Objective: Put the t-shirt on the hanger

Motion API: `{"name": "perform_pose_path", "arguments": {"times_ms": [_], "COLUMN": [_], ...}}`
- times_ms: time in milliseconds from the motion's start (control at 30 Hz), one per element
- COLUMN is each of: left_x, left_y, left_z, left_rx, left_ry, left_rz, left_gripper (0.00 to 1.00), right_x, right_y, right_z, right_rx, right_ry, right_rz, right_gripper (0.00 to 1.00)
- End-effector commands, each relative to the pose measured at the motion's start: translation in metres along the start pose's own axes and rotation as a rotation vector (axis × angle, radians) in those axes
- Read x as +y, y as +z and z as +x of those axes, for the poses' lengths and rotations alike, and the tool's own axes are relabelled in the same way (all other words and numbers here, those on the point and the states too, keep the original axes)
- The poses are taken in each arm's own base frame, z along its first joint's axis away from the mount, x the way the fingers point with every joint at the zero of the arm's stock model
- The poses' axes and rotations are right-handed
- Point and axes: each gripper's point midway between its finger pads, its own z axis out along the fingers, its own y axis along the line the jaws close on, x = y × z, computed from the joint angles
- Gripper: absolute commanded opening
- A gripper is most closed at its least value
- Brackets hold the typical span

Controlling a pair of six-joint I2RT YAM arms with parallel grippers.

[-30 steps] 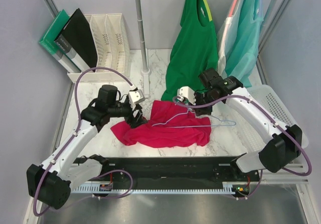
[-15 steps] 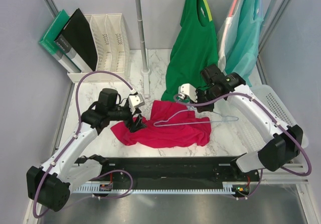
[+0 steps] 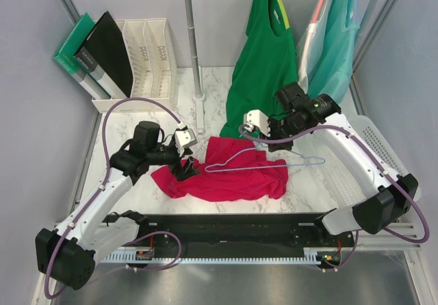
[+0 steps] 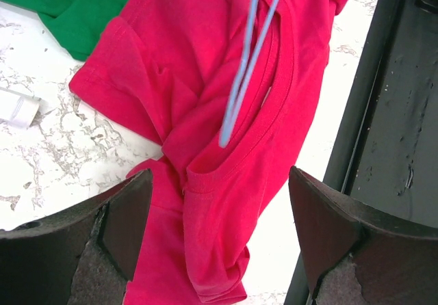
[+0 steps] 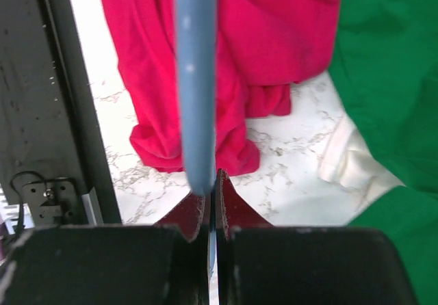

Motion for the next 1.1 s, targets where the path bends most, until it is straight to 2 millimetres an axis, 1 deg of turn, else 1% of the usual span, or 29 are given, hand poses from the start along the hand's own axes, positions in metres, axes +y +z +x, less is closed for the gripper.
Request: {"name": "perform_pose_path", "arguments": {"times_ms": [0, 200, 600, 900, 1067], "left_x": [-0.002, -0.002, -0.004, -0.006, -0.006], "left_y": [-0.001, -0.001, -0.001, -0.001, -0.001], "left_z": [-0.009, -0.01, -0.007, -0.004, -0.003], "left_rx": [-0.037, -0.04, -0.038, -0.037, -0.035], "left_ry": [0.048, 0.047, 0.052, 0.057, 0.058], "left_rz": [0.02, 0.023, 0.03, 0.03, 0.031], "left_gripper": [0.87, 0.87, 0.87, 0.87, 0.87], "right_x": [0.02, 0.02, 0.01, 0.0, -0.009], "right_y": [0.001, 0.013, 0.025, 0.029, 0.026], "right_z": [0.003, 0.014, 0.017, 0.02, 0.018], "right_rx": [0.002, 0.049, 0.07, 0.078, 0.051], "right_ry": [0.001, 0.0, 0.004, 0.044, 0.084], "right_rz": [-0.06, -0.099, -0.102, -0.087, -0.081], "right_gripper": [0.0, 0.0, 0.0, 0.0, 0.0]}}
